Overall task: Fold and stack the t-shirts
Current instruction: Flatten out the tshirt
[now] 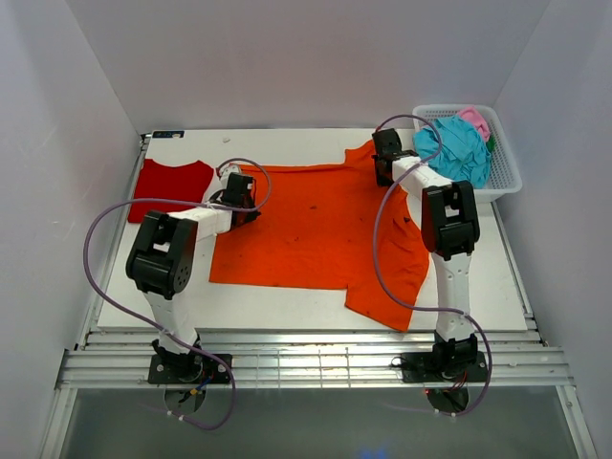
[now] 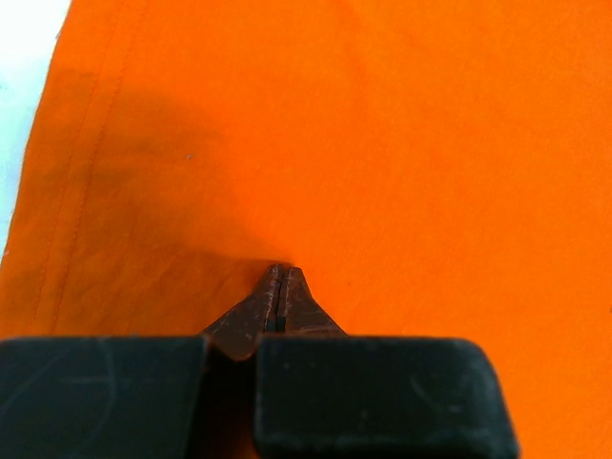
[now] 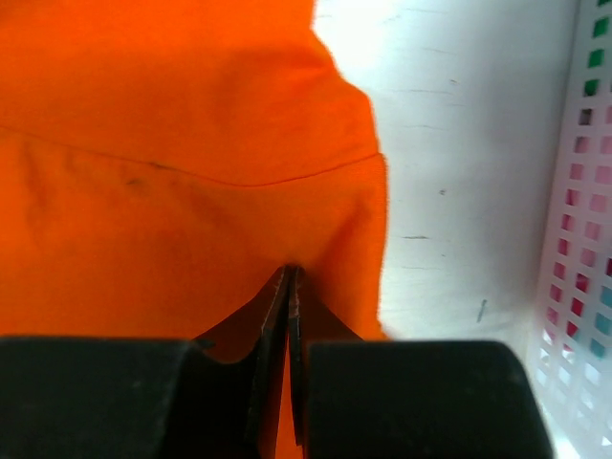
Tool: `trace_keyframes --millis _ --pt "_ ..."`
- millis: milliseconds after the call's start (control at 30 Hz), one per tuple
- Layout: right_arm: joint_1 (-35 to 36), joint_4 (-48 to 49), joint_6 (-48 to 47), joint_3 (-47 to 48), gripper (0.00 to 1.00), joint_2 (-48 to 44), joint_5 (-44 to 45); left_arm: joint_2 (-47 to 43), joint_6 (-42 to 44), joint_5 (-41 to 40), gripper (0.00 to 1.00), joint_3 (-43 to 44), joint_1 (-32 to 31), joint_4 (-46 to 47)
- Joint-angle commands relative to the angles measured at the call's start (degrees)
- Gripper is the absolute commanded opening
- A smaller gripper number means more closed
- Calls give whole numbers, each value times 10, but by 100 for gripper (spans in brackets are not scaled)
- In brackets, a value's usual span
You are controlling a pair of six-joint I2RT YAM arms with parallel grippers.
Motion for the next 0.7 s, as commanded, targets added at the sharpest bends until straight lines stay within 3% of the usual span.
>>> trace_keyframes --millis 0,433,667 --pt "-15 -19 11 16 8 7 19 -8 -8 -2 0 -41 -1 -58" --pt "-55 -82 10 72 8 61 -7 -109 -20 -36 0 -113 -1 -72" --pt "-55 -38 7 22 8 9 -59 -95 1 -33 0 -87 -1 -65"
